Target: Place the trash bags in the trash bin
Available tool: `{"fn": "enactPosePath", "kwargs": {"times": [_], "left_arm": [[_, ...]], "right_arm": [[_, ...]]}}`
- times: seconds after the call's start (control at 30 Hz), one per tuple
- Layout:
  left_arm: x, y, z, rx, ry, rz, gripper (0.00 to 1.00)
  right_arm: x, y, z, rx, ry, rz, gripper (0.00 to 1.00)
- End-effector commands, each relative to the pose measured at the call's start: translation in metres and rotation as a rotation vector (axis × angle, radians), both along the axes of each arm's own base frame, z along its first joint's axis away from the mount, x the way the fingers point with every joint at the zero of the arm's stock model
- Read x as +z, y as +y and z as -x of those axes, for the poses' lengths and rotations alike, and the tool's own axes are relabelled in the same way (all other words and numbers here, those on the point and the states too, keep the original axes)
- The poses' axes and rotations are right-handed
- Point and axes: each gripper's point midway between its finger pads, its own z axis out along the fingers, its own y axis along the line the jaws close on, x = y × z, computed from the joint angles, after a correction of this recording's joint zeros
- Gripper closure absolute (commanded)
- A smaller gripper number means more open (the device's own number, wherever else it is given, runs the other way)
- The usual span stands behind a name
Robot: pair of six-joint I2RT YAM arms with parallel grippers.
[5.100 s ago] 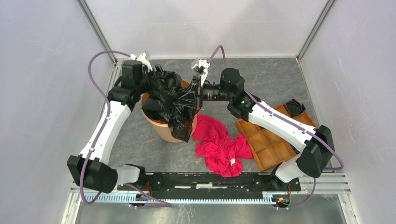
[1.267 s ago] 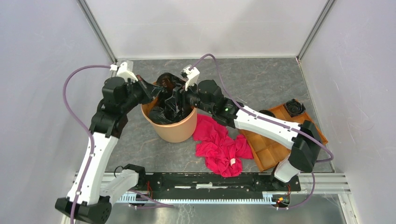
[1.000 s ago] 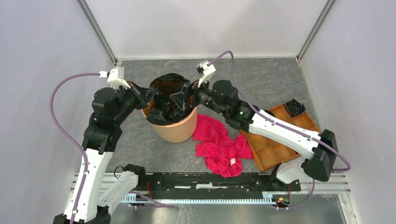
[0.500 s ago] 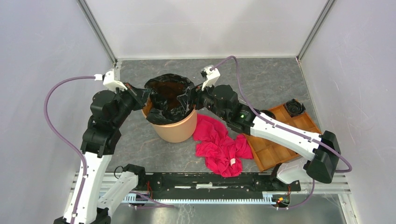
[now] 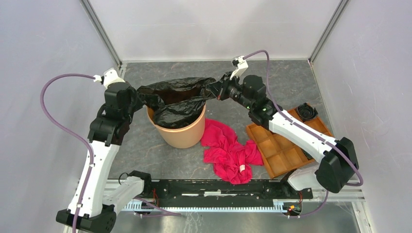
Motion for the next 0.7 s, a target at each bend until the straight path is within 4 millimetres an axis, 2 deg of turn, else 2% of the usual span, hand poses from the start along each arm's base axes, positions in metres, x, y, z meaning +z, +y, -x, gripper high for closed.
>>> {"fn": "enactPosePath", "kwargs": {"times": [0.0,0.07,0.13,0.23,0.37,0.47,0.53,0.6,0.67], "left_arm": [[0.03,0.018,0.012,0.049,-0.073,-0.056,0.98],[0.037,0.022,0.014,0.053,-0.085,-0.087,0.98],[0.042,0.034,0.017,0.102,-0.081,-0.139,0.98],[0.043,0.044,0.02,0.142,-0.072,-0.178,0.98],[0.049,0.041,0.02,0.131,-0.093,-0.158,0.98],[0.055,0.032,0.012,0.093,-0.122,-0.132,0.98],[0.05,0.029,0.002,0.087,-0.11,-0.134,0.98],[0.036,0.03,-0.01,0.101,-0.056,-0.158,0.98],[0.018,0.034,-0.013,0.137,0.006,-0.171,0.98]], "right_arm": [[0.037,0.007,0.021,0.232,-0.061,-0.106,1.0],[0.039,-0.006,0.013,0.216,-0.062,-0.105,0.99],[0.044,-0.012,0.007,0.223,-0.07,-0.098,0.95],[0.042,-0.009,-0.004,0.269,-0.053,-0.054,0.91],[0.041,-0.004,-0.024,0.284,-0.051,-0.012,0.89],[0.039,0.0,-0.042,0.264,-0.05,0.02,0.87],[0.036,0.001,-0.056,0.231,-0.047,0.049,0.86],[0.031,0.0,-0.072,0.188,-0.046,0.079,0.84],[0.016,-0.003,-0.086,0.145,-0.028,0.148,0.84]]}}
